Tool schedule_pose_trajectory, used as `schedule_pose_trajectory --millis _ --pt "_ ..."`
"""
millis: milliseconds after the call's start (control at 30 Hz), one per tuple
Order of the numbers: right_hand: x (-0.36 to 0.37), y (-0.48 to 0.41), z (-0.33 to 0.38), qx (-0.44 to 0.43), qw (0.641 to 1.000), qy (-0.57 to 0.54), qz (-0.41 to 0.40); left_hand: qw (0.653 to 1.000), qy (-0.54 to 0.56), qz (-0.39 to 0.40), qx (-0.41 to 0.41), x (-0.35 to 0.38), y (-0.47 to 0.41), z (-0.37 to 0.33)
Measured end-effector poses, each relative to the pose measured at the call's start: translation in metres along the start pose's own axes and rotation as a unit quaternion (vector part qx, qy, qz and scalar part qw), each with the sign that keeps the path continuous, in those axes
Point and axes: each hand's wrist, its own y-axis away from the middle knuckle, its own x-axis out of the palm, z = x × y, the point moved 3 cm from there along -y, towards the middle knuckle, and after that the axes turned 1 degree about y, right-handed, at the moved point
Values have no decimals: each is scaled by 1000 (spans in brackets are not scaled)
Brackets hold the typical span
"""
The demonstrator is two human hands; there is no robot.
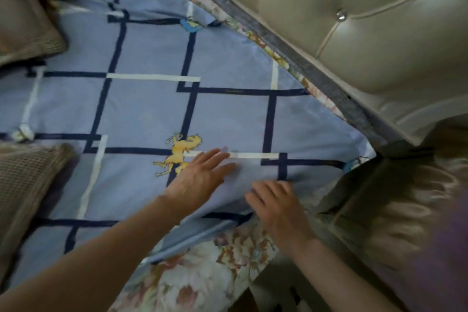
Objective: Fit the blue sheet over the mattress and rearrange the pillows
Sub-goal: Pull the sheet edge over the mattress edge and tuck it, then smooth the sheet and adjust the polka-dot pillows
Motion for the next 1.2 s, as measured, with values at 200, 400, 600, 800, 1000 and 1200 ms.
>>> schedule_pose_trajectory --millis 200,400,600,800,1000,1200 --pt "35 28 98 -69 992 -34 97 994 66 -31 -80 5 185 -32" --pt "78 26 137 -20 995 2 93 991 42 4 -130 64 260 -26" --pt "78 3 125 -7 998 18 59 967 -45 -35 -248 59 231 7" --pt "75 17 116 -91 994 48 46 987 32 -59 -143 67 252 -17" --pt "68 126 117 -187 956 112 197 997 22 71 -13 132 278 -135" --pt "69 98 117 -61 932 132 333 985 -22 172 -13 139 253 -123"
